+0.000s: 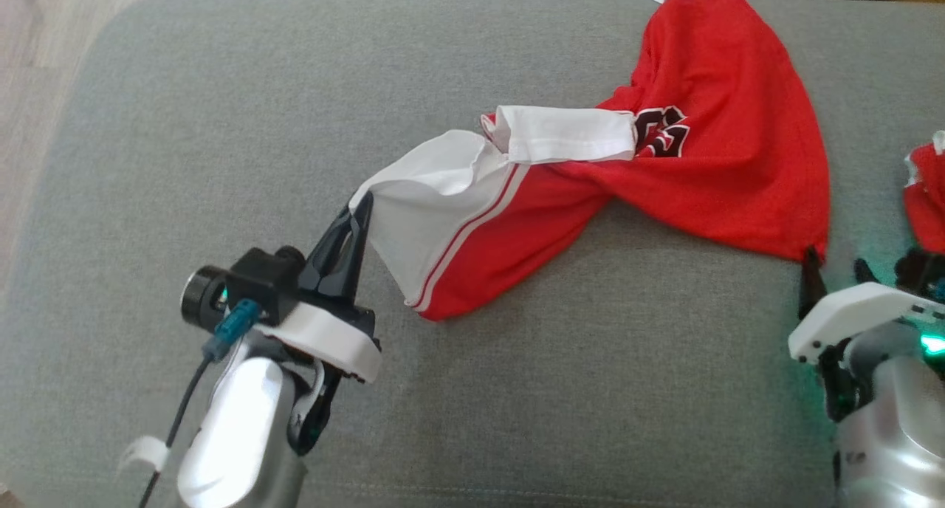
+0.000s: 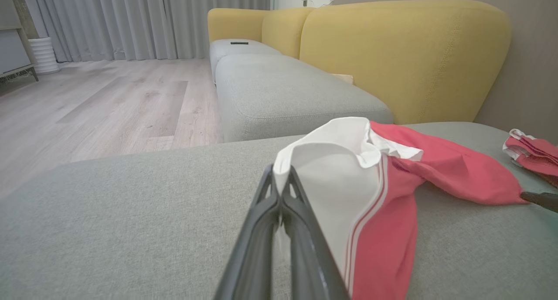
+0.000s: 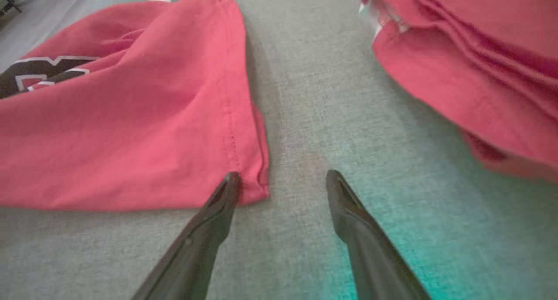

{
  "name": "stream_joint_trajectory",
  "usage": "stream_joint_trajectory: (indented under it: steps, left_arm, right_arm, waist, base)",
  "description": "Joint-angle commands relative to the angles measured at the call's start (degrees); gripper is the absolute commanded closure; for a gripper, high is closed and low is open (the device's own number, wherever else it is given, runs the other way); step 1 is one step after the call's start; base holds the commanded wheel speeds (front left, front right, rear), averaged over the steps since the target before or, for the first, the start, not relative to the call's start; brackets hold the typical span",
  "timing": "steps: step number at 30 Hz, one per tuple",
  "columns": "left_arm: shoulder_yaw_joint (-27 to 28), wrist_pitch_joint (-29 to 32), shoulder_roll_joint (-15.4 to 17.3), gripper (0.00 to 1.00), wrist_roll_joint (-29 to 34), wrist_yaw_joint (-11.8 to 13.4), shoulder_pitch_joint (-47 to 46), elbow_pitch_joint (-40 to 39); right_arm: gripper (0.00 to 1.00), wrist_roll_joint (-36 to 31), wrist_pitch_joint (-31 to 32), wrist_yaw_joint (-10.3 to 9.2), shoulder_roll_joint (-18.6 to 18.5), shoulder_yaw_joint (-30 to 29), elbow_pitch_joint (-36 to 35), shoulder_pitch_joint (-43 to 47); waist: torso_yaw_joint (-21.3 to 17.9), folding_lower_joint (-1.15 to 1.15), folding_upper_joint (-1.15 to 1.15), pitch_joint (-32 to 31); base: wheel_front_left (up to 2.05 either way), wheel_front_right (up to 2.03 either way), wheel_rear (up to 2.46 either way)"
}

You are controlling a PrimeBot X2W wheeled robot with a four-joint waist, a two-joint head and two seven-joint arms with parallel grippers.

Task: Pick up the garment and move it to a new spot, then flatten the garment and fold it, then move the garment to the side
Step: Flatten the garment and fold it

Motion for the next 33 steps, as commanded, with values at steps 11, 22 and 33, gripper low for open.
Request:
stream_joint_trajectory:
  steps: [11,22,33]
  left_arm:
    - [0.56,-0.46,0.15,1.00,0.58,-0.16,-0.25,-2.16]
    - [0.93,-0.46,0.35,1.00,1.56,-0.26,-0.25,-1.62]
    - [5.07,-0.46,4.49,1.00,3.13,0.11,-0.33,-5.76]
  right_arm:
    - [0.00,1.93,-3.16,-0.04,0.79,2.53,5.72,-5.97]
    - [1.00,5.03,-5.05,-0.04,0.42,5.43,10.49,-7.62]
    - [1.00,12.40,-6.63,-0.04,-3.14,18.81,-0.75,-9.35]
  waist:
    - [0.44,0.00,0.00,0.61]
    - [-0.46,0.00,0.00,-0.51]
    - [-4.82,0.00,0.00,-7.28]
  base:
    - [0.00,0.00,0.00]
    - [0.00,0.00,0.00]
    - [0.00,0.00,0.00]
